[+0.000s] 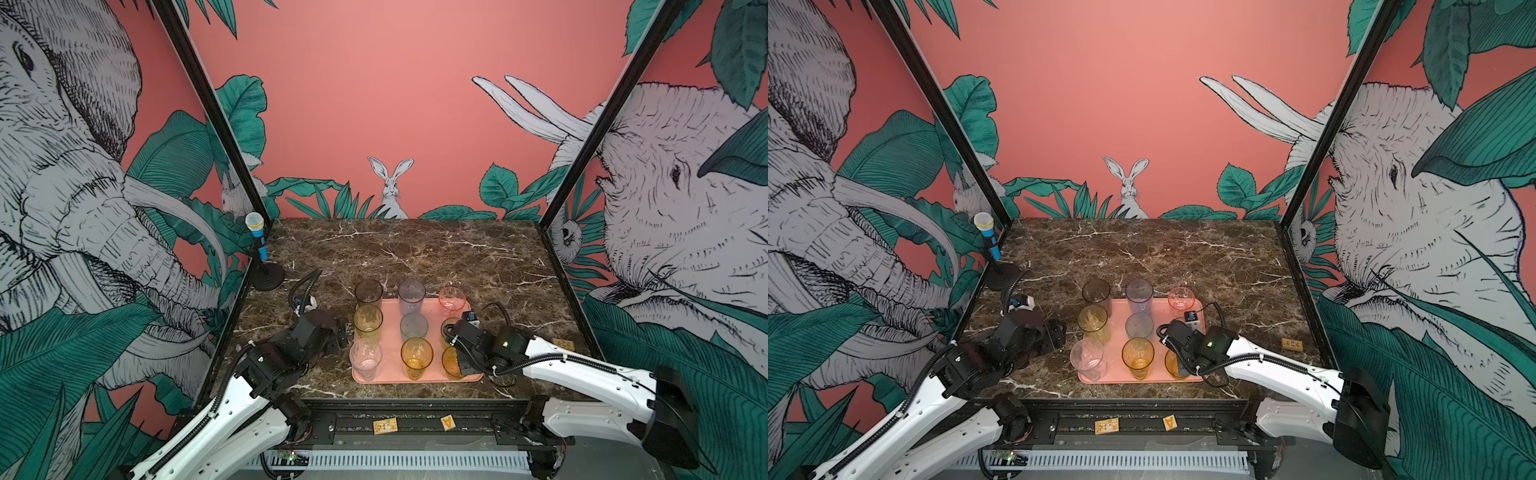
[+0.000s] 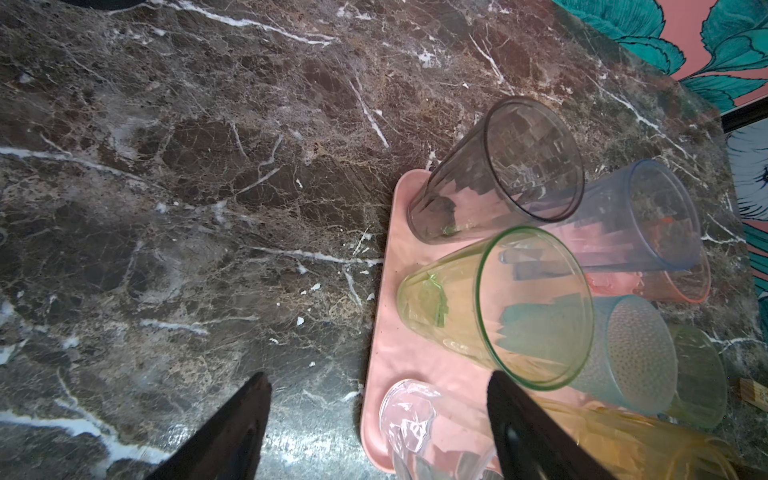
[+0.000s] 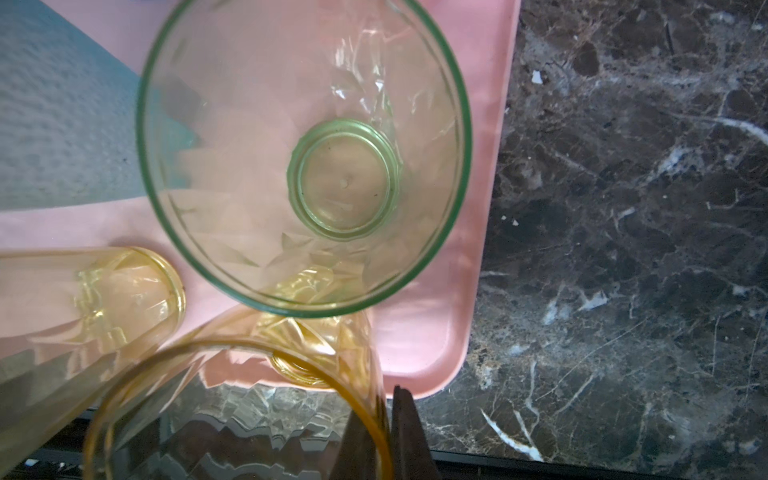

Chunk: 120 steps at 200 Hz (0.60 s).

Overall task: Place the glasses into the tray
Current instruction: 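Lower the yellow glass onto the tray corner nearest the robot, then open the right gripper and raise it away from the tray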

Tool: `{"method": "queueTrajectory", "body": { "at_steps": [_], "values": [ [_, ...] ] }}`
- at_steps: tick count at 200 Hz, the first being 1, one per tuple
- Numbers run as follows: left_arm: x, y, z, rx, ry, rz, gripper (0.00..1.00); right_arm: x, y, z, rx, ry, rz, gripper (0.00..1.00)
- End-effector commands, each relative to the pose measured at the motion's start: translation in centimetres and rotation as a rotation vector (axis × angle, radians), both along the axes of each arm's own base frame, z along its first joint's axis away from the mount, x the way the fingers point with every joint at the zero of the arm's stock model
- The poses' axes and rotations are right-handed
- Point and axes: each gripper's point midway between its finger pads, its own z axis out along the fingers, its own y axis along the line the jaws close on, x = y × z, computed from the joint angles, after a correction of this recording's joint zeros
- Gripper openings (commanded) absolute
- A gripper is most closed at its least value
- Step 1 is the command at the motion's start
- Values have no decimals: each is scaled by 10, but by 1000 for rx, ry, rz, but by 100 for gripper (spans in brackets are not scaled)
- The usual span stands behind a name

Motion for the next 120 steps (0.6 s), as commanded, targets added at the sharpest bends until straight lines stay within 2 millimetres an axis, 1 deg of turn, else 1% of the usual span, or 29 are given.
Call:
{"method": "queueTrajectory", "body": {
  "at_steps": [1, 37, 54, 61, 79, 89, 105, 120],
  "values": [
    [-1, 4, -3, 6, 7, 20, 84, -1, 0, -5, -4, 14, -42, 0],
    [-3, 6, -4, 5, 12, 24, 84, -3, -2, -7, -20, 26, -42, 0],
    [-3, 6, -5, 2, 11, 27, 83, -3, -2, -8, -22, 29, -43, 6],
    [-3, 6, -4, 0, 9, 28, 83, -4, -3, -7, -26, 30, -45, 11],
    [-2, 5, -1, -5, 0, 27, 83, -4, -6, -7, -35, 32, -47, 19],
    [-1, 5, 0, -5, -5, 26, 83, -5, -6, -6, -37, 33, -46, 21],
    [1, 4, 3, -2, -10, 24, 84, -4, -6, -3, -35, 29, -46, 25],
    [2, 4, 6, 1, -17, 25, 84, -2, -6, 2, -38, 20, -44, 33]
  ]
}}
